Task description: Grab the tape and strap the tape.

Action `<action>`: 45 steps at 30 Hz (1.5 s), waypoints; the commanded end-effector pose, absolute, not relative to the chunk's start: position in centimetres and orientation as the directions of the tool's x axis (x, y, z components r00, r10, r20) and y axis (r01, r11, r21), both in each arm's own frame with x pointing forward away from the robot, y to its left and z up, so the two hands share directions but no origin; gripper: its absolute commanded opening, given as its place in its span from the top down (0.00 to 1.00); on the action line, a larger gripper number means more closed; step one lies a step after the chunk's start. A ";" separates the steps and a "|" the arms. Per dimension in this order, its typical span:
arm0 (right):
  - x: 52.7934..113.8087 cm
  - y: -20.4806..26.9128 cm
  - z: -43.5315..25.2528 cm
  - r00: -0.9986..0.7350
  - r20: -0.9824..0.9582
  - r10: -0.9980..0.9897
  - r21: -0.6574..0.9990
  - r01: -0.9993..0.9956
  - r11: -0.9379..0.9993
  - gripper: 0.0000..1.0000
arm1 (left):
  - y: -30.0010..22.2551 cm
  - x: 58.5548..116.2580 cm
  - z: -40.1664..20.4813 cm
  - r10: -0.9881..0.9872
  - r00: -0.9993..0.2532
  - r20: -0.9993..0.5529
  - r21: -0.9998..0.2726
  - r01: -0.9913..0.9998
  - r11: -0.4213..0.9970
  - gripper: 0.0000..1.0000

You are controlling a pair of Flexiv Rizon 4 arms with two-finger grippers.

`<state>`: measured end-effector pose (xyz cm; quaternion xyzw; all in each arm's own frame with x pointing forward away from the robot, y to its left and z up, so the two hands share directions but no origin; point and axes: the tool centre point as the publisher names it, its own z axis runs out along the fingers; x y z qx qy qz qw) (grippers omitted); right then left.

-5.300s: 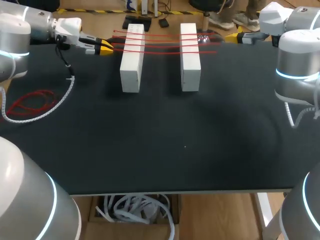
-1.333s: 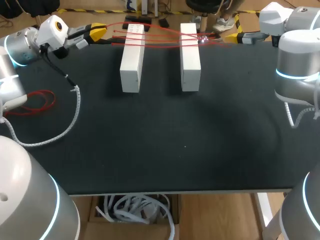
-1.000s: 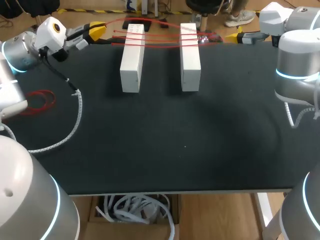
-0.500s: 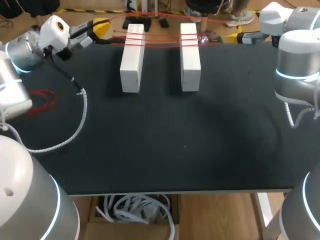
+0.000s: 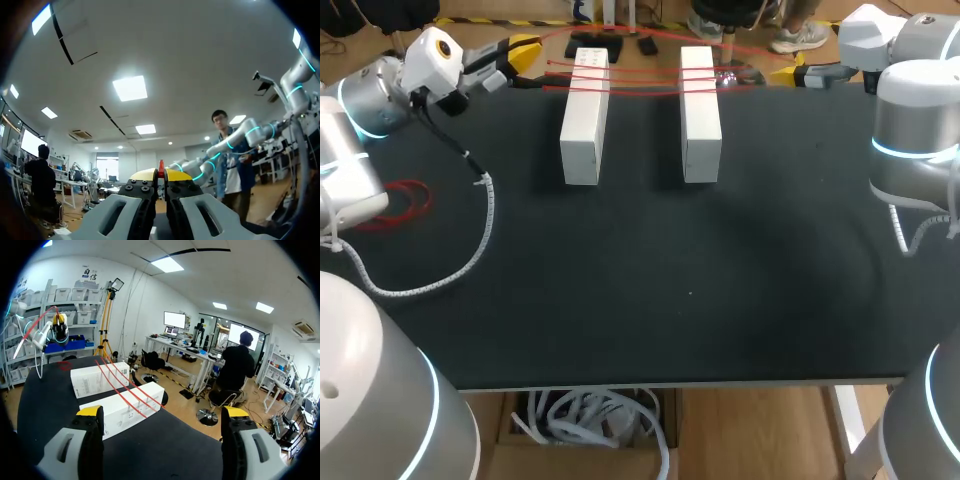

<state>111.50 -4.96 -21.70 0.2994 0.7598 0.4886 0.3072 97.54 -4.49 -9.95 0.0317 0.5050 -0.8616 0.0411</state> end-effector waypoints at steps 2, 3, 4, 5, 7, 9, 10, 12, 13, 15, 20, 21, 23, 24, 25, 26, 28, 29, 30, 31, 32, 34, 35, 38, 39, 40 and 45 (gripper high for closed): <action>111.5 -5.0 -21.7 -0.632 -0.174 0.755 0.926 0.156 0.344 0.00 | -4.4 97.7 -10.0 -0.034 -0.995 -0.097 -0.867 0.101 -0.488 1.00; 111.2 -5.1 -21.7 -0.600 -0.152 0.786 0.940 0.157 0.302 0.00 | -4.4 97.7 -10.0 -0.034 -0.995 -0.097 -0.867 0.101 -0.488 1.00; 110.8 -5.1 -21.7 -0.573 -0.107 0.812 0.955 0.168 0.245 0.00 | -4.4 97.7 -10.0 -0.034 -0.995 -0.097 -0.867 0.101 -0.488 1.00; 110.3 -5.2 -21.9 -0.559 -0.076 0.826 0.960 0.184 0.213 0.00 | -4.4 97.7 -10.0 -0.034 -0.995 -0.097 -0.867 0.101 -0.488 1.00; 108.8 -5.0 -22.2 -0.523 -0.044 0.851 0.967 0.191 0.168 0.00 | -4.4 97.7 -10.0 -0.034 -0.995 -0.097 -0.867 0.101 -0.488 1.00; 107.3 -4.9 -22.5 -0.497 -0.004 0.867 0.972 0.201 0.119 0.00 | -4.4 97.7 -10.0 -0.034 -0.995 -0.097 -0.867 0.101 -0.488 1.00; 106.6 -4.9 -22.7 -0.474 0.017 0.881 0.974 0.208 0.093 0.00 | -4.4 97.7 -10.0 -0.034 -0.995 -0.097 -0.867 0.101 -0.488 1.00; 104.8 -4.8 -23.1 -0.444 0.066 0.894 0.973 0.228 0.042 0.00 | -4.4 97.7 -10.0 -0.034 -0.995 -0.097 -0.867 0.101 -0.488 1.00; 103.9 -4.7 -23.4 -0.435 0.075 0.897 0.971 0.236 0.033 0.00 | -4.4 97.7 -10.0 -0.034 -0.995 -0.097 -0.867 0.101 -0.488 1.00; 102.3 -4.6 -23.7 -0.406 0.097 0.909 0.970 0.241 0.005 0.00 | -4.4 97.7 -10.0 -0.034 -0.995 -0.097 -0.867 0.101 -0.488 1.00; 98.5 -3.3 -23.8 -0.347 0.190 0.918 0.966 0.235 -0.111 0.00 | -4.4 97.7 -10.0 -0.034 -0.995 -0.097 -0.867 0.101 -0.488 1.00; 98.0 -3.0 -23.9 -0.340 0.202 0.918 0.964 0.233 -0.125 0.00 | -4.4 97.7 -10.0 -0.034 -0.995 -0.097 -0.867 0.101 -0.488 1.00; 97.1 -2.5 -23.9 -0.316 0.246 0.916 0.958 0.226 -0.179 0.00 | -4.4 97.7 -10.0 -0.034 -0.995 -0.097 -0.867 0.101 -0.488 1.00; 96.7 -2.2 -23.8 -0.312 0.258 0.914 0.955 0.228 -0.192 0.00 | -4.4 97.7 -10.0 -0.034 -0.995 -0.097 -0.867 0.101 -0.488 1.00; 96.0 -1.6 -23.4 -0.316 0.268 0.910 0.954 0.222 -0.203 0.00 | -4.4 97.7 -10.0 -0.034 -0.995 -0.097 -0.867 0.101 -0.488 1.00; 95.6 -1.2 -23.2 -0.312 0.286 0.906 0.949 0.221 -0.223 0.00 | -4.4 97.7 -10.0 -0.034 -0.995 -0.097 -0.867 0.101 -0.488 1.00; 94.6 -0.3 -22.7 -0.326 0.307 0.894 0.944 0.222 -0.243 0.00 | -4.4 97.7 -10.0 -0.034 -0.995 -0.097 -0.867 0.101 -0.488 1.00; 93.9 0.4 -22.4 -0.335 0.326 0.884 0.939 0.220 -0.263 0.00 | -4.4 97.7 -10.0 -0.034 -0.995 -0.097 -0.867 0.101 -0.488 1.00; 93.6 0.6 -22.3 -0.333 0.338 0.880 0.935 0.224 -0.274 0.00 | -4.4 97.7 -10.0 -0.034 -0.995 -0.097 -0.867 0.101 -0.488 1.00; 93.2 1.1 -22.2 -0.336 0.367 0.868 0.925 0.229 -0.302 0.00 | -4.4 97.7 -10.0 -0.034 -0.995 -0.097 -0.867 0.101 -0.488 1.00; 92.9 1.3 -22.2 -0.337 0.380 0.861 0.920 0.231 -0.316 0.00 | -4.4 97.7 -10.0 -0.034 -0.995 -0.097 -0.867 0.101 -0.488 1.00; 92.2 2.2 -22.3 -0.340 0.413 0.845 0.907 0.238 -0.348 0.00 | -4.4 97.7 -10.0 -0.034 -0.995 -0.097 -0.867 0.101 -0.488 1.00; 91.6 2.9 -22.4 -0.334 0.433 0.837 0.898 0.239 -0.369 0.00 | -4.4 97.7 -10.0 -0.034 -0.995 -0.097 -0.867 0.101 -0.488 1.00; 90.4 4.2 -22.5 -0.318 0.476 0.820 0.877 0.246 -0.413 0.00 | -4.4 97.7 -10.0 -0.034 -0.995 -0.097 -0.867 0.101 -0.488 1.00; 89.8 4.8 -22.6 -0.312 0.497 0.810 0.865 0.258 -0.431 0.00 | -4.4 97.7 -10.0 -0.034 -0.995 -0.097 -0.867 0.101 -0.488 1.00; 89.4 5.2 -22.5 -0.305 0.513 0.802 0.855 0.258 -0.449 0.00 | -4.4 97.7 -10.0 -0.034 -0.995 -0.097 -0.867 0.101 -0.488 1.00; 88.0 6.4 -21.5 -0.361 0.482 0.798 0.875 0.250 -0.415 0.00 | -4.4 97.7 -10.0 -0.034 -0.995 -0.097 -0.867 0.101 -0.488 1.00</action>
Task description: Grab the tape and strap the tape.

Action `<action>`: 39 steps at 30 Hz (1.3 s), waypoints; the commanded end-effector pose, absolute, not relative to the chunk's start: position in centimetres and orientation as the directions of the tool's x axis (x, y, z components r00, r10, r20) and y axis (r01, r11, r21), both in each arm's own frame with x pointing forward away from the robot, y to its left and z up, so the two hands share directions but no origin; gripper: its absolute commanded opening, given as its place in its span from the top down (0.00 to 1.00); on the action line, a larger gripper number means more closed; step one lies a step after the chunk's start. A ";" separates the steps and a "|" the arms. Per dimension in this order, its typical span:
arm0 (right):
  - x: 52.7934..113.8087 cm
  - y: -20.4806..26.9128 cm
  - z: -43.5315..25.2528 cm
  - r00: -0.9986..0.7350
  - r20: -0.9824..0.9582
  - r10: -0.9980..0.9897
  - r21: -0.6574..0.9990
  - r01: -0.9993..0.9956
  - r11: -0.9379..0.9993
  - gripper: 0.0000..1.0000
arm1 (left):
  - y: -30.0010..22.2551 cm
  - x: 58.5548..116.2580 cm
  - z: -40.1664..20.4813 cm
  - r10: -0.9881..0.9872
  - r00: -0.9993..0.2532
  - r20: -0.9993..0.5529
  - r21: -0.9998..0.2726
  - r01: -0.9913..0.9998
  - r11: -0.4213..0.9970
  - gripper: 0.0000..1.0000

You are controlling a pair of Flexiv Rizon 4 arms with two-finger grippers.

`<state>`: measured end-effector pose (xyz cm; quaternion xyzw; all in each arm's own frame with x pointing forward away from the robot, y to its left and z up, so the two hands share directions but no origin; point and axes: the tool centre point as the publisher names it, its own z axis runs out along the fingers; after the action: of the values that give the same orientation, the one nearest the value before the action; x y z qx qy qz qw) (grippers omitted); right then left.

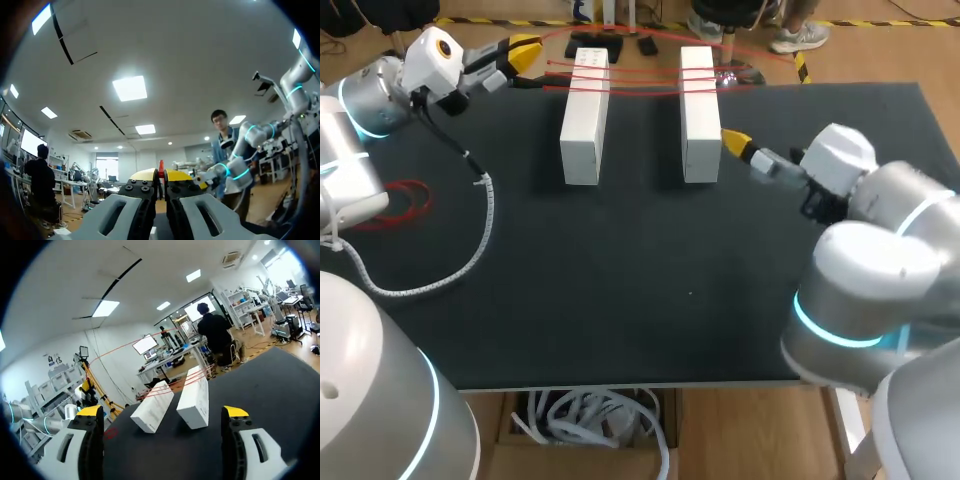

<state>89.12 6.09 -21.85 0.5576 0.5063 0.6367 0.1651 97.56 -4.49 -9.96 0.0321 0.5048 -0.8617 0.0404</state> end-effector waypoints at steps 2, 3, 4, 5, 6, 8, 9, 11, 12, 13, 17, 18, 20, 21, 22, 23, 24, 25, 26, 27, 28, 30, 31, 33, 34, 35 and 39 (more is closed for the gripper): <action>88.0 6.4 -21.5 -0.361 0.482 0.798 0.875 0.250 -0.415 0.00 | -4.4 97.7 -10.0 -0.034 -0.995 -0.097 -0.867 0.101 -0.488 1.00; 88.0 6.4 -21.5 -0.361 0.482 0.798 0.875 0.250 -0.415 0.00 | -4.4 97.7 -10.0 -0.034 -0.995 -0.097 -0.867 0.101 -0.488 1.00; 88.0 6.4 -21.5 -0.361 0.482 0.798 0.875 0.250 -0.415 0.00 | -4.4 97.7 -10.0 -0.034 -0.995 -0.097 -0.867 0.101 -0.488 1.00; 88.0 6.4 -21.5 -0.361 0.482 0.798 0.875 0.250 -0.415 0.00 | -4.4 97.7 -10.0 -0.034 -0.995 -0.097 -0.867 0.101 -0.488 1.00; 88.0 6.4 -21.5 -0.361 0.482 0.798 0.875 0.250 -0.415 0.00 | -4.4 97.7 -10.0 -0.034 -0.995 -0.097 -0.867 0.101 -0.488 1.00; 88.0 6.4 -21.5 -0.361 0.482 0.798 0.875 0.250 -0.415 0.00 | -4.4 97.7 -10.0 -0.034 -0.995 -0.097 -0.867 0.101 -0.488 1.00; 88.0 6.4 -21.5 -0.361 0.482 0.798 0.875 0.250 -0.415 0.00 | -4.4 97.7 -10.0 -0.034 -0.995 -0.097 -0.867 0.101 -0.488 1.00; 88.0 6.4 -21.5 -0.361 0.482 0.798 0.875 0.250 -0.415 0.00 | -4.4 97.7 -10.0 -0.034 -0.995 -0.097 -0.867 0.101 -0.488 1.00; 88.0 6.4 -21.5 -0.361 0.482 0.798 0.875 0.250 -0.415 0.00 | -4.4 97.7 -10.0 -0.034 -0.995 -0.097 -0.867 0.101 -0.488 1.00; 88.0 6.4 -21.5 -0.361 0.482 0.798 0.875 0.250 -0.415 0.00 | -4.4 97.7 -10.0 -0.034 -0.995 -0.097 -0.867 0.101 -0.488 1.00; 88.0 6.4 -21.5 -0.361 0.482 0.798 0.875 0.250 -0.415 0.00 | -4.4 97.7 -10.0 -0.034 -0.995 -0.097 -0.867 0.101 -0.488 1.00; 88.0 6.4 -21.5 -0.361 0.482 0.798 0.875 0.250 -0.415 0.00 | -4.4 97.7 -10.0 -0.034 -0.995 -0.097 -0.867 0.101 -0.488 1.00; 88.0 6.6 -21.9 -0.294 0.619 0.728 0.784 0.275 -0.556 0.00 | -4.4 97.7 -10.0 -0.034 -0.995 -0.097 -0.867 0.101 -0.488 1.00; 87.9 6.7 -22.1 -0.273 0.655 0.705 0.756 0.258 -0.602 0.00 | -4.4 97.7 -10.0 -0.034 -0.995 -0.097 -0.867 0.101 -0.488 1.00; 87.8 6.8 -22.3 -0.239 0.708 0.665 0.706 0.238 -0.667 0.00 | -4.4 97.7 -10.0 -0.034 -0.995 -0.097 -0.867 0.101 -0.488 1.00; 87.7 6.9 -22.4 -0.203 0.764 0.612 0.645 0.228 -0.730 0.00 | -4.4 97.7 -10.0 -0.034 -0.995 -0.097 -0.867 0.101 -0.488 1.00; 87.7 6.9 -22.5 -0.184 0.803 0.567 0.596 0.217 -0.773 0.00 | -4.4 97.7 -10.0 -0.034 -0.995 -0.097 -0.867 0.101 -0.488 1.00; 87.6 7.0 -22.5 -0.163 0.835 0.525 0.549 0.197 -0.812 0.00 | -4.4 97.7 -10.0 -0.034 -0.995 -0.097 -0.867 0.101 -0.488 1.00; 87.5 7.0 -22.5 -0.143 0.868 0.476 0.496 0.189 -0.848 0.00 | -4.4 97.7 -10.0 -0.034 -0.995 -0.097 -0.867 0.101 -0.488 1.00; 87.5 7.0 -22.4 -0.128 0.898 0.422 0.439 0.175 -0.881 0.00 | -4.4 97.7 -10.0 -0.034 -0.995 -0.097 -0.867 0.101 -0.488 1.00; 87.4 7.0 -22.4 -0.114 0.917 0.382 0.396 0.161 -0.904 0.00 | -4.4 97.7 -10.0 -0.034 -0.995 -0.097 -0.867 0.101 -0.488 1.00; 87.4 7.0 -22.2 -0.099 0.948 0.304 0.315 0.131 -0.940 0.00 | -4.4 97.7 -10.0 -0.034 -0.995 -0.097 -0.867 0.101 -0.488 1.00; 87.5 6.9 -22.0 -0.089 0.960 0.264 0.273 0.115 -0.955 0.00 | -4.4 97.7 -10.0 -0.034 -0.995 -0.097 -0.867 0.101 -0.488 1.00; 87.6 6.7 -21.7 -0.072 0.983 0.169 0.175 0.094 -0.980 0.00 | -4.4 97.7 -10.0 -0.034 -0.995 -0.097 -0.867 0.101 -0.488 1.00; 87.7 6.5 -21.6 -0.066 0.989 0.131 0.136 0.083 -0.987 0.00 | -4.4 97.7 -10.0 -0.034 -0.995 -0.097 -0.867 0.101 -0.488 1.00; 87.8 6.3 -21.5 -0.060 0.993 0.100 0.104 0.080 -0.991 0.00 | -4.4 97.7 -10.0 -0.034 -0.995 -0.097 -0.867 0.101 -0.488 1.00; 88.4 6.0 -20.9 -0.056 0.998 0.012 0.016 0.062 -0.998 0.00 | -4.4 97.7 -10.0 -0.034 -0.995 -0.097 -0.867 0.101 -0.488 1.00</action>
<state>87.86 5.54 -20.64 0.6555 0.2473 0.7101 0.0702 97.56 -4.49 -9.97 0.0321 0.5048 -0.8617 0.0404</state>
